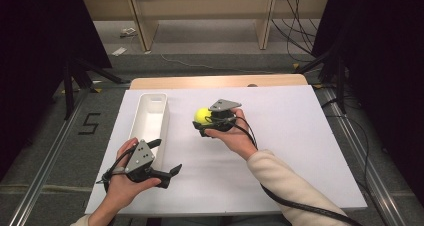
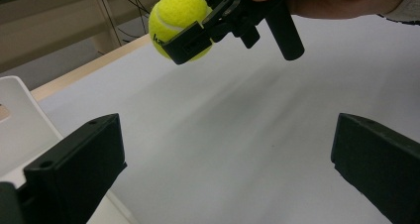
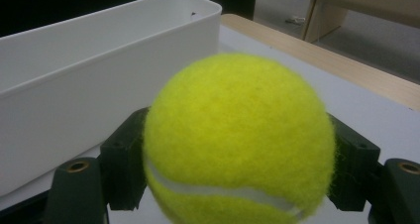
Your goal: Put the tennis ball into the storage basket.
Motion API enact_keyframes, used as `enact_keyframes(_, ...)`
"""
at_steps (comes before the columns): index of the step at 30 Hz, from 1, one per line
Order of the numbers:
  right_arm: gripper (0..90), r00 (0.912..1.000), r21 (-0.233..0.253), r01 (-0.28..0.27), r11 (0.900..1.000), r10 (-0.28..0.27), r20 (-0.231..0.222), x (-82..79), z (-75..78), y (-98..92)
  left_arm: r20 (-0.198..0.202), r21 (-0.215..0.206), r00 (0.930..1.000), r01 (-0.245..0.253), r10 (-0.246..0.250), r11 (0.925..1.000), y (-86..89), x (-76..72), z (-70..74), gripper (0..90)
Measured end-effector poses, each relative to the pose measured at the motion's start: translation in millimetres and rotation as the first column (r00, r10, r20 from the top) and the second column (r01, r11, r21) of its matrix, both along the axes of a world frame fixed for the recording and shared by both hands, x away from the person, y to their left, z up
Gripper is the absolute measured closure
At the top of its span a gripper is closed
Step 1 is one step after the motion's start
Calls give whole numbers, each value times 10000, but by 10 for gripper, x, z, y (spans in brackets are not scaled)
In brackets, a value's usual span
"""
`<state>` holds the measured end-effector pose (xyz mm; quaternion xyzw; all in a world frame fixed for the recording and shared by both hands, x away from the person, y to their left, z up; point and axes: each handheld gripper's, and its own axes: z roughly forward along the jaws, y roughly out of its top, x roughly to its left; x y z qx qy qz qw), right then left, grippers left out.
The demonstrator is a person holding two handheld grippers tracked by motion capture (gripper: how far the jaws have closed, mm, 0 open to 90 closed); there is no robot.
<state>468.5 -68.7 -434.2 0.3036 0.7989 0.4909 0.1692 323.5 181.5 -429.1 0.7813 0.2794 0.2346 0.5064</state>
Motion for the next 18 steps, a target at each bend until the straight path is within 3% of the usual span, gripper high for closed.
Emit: enact_keyframes(18,266,10000,28,-74,10000,73,19,-19,10,23,-7,-43,10000,-23,23,10000,-1,-1,2,0)
